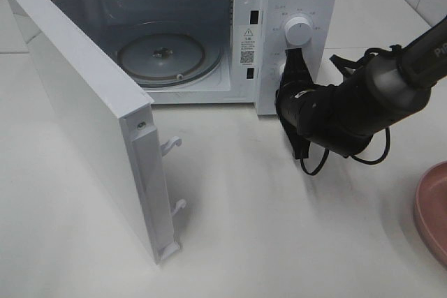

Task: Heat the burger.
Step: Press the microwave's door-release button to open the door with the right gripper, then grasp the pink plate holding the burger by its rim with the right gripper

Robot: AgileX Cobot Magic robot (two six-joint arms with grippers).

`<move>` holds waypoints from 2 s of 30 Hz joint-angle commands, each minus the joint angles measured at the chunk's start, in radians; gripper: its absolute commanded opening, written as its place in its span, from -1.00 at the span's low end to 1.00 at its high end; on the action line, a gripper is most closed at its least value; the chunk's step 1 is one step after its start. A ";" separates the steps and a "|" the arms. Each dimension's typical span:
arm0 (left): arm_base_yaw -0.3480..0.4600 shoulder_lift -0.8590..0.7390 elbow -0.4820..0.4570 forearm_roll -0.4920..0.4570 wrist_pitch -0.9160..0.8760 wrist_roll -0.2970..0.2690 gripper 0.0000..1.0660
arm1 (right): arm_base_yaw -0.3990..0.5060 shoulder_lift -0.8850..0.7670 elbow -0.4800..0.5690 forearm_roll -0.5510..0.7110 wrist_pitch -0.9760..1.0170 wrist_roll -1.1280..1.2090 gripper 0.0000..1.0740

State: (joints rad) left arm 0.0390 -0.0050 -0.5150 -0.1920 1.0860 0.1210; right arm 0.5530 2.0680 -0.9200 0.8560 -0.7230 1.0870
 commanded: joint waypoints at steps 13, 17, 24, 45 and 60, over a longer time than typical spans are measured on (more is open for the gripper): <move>-0.004 -0.015 -0.001 -0.002 -0.013 -0.008 0.83 | -0.013 -0.194 0.115 -0.015 0.304 -0.352 -1.00; -0.004 -0.015 -0.001 -0.002 -0.013 -0.008 0.83 | -0.013 -0.252 0.160 -0.016 0.379 -0.537 -1.00; -0.004 -0.015 -0.001 -0.002 -0.013 -0.008 0.83 | -0.040 -0.310 0.161 -0.050 0.526 -0.738 -1.00; -0.004 -0.015 -0.001 -0.002 -0.013 -0.008 0.83 | -0.193 -0.522 0.159 -0.627 1.116 -0.870 -0.95; -0.004 -0.015 -0.001 -0.002 -0.013 -0.008 0.83 | -0.199 -0.684 0.159 -0.856 1.472 -0.870 -0.91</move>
State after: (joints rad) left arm 0.0390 -0.0050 -0.5150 -0.1920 1.0860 0.1210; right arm 0.3530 1.3930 -0.7610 0.0170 0.7280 0.2260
